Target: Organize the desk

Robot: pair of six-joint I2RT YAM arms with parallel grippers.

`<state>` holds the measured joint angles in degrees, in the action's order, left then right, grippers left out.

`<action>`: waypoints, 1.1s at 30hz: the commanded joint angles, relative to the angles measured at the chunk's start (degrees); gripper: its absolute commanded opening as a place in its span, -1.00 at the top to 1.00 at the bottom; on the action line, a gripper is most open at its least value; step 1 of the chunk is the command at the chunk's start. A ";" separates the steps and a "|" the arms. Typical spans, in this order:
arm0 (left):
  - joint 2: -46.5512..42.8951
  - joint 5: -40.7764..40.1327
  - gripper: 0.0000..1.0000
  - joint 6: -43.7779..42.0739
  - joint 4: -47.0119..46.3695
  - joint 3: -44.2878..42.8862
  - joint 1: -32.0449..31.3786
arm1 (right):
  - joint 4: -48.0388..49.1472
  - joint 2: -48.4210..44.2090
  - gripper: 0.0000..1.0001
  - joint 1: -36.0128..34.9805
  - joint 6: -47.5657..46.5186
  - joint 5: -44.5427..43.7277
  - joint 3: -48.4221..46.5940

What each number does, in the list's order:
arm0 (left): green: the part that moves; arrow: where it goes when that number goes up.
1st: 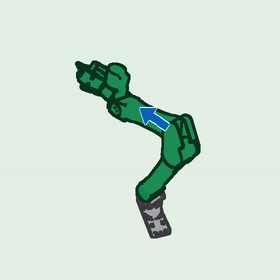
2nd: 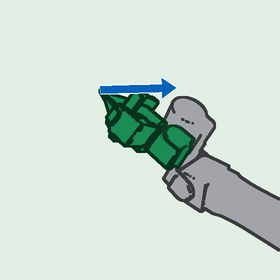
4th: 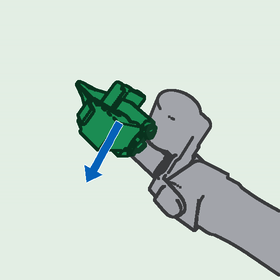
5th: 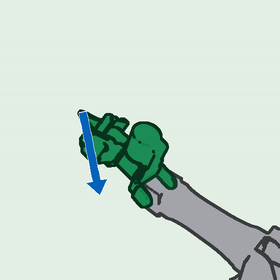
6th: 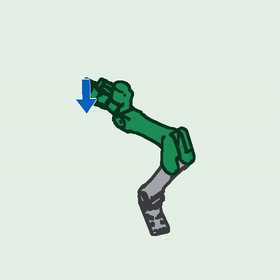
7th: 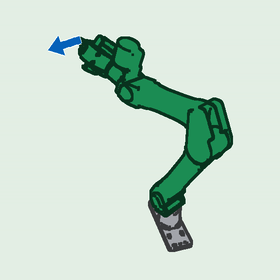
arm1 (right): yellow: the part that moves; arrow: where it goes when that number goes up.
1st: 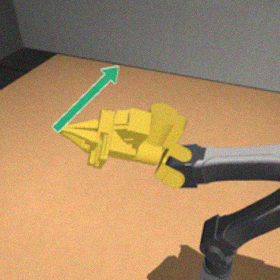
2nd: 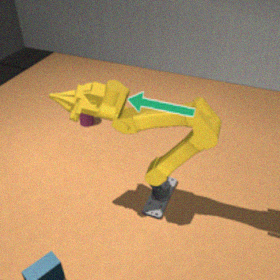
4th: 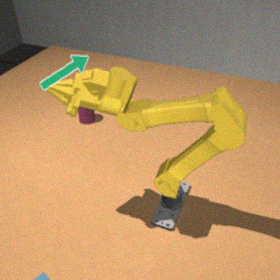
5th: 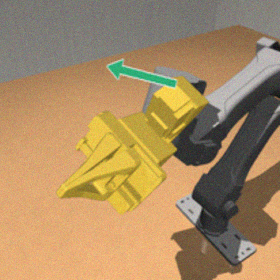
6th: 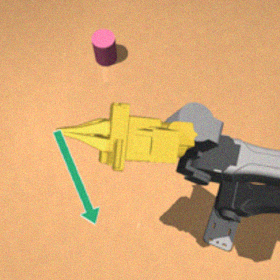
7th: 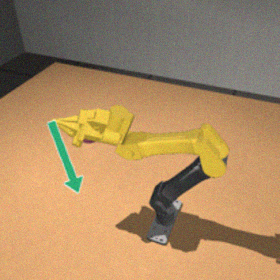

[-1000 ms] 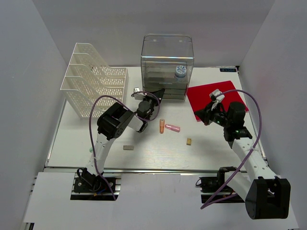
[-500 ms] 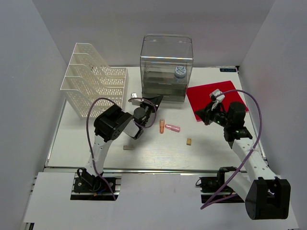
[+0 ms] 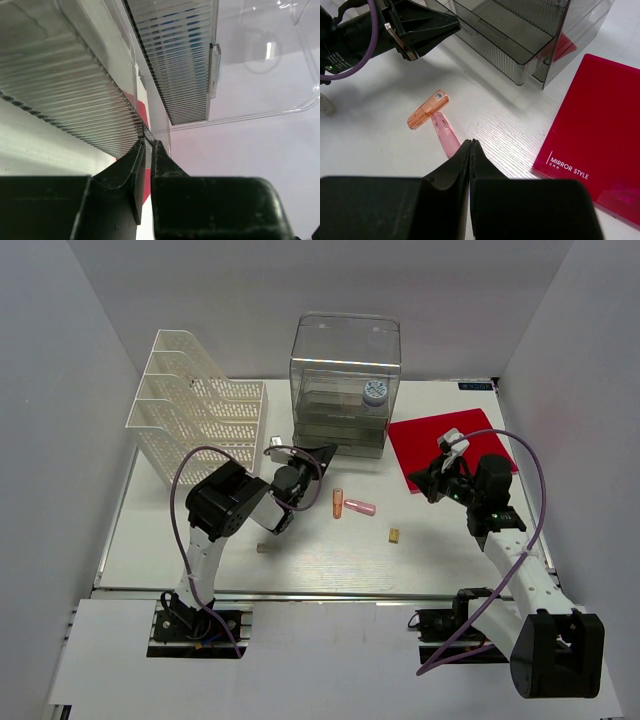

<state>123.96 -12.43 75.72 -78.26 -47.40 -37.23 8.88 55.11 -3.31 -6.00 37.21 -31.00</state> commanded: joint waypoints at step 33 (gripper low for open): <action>-4.43 5.83 1.00 1.61 7.95 5.82 -4.87 | 0.08 -0.01 0.75 1.64 -2.44 1.46 0.42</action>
<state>120.57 -8.49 76.97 -75.18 -44.21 -41.50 8.69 55.11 -2.15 -7.55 37.71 -30.96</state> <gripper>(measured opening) 0.186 0.123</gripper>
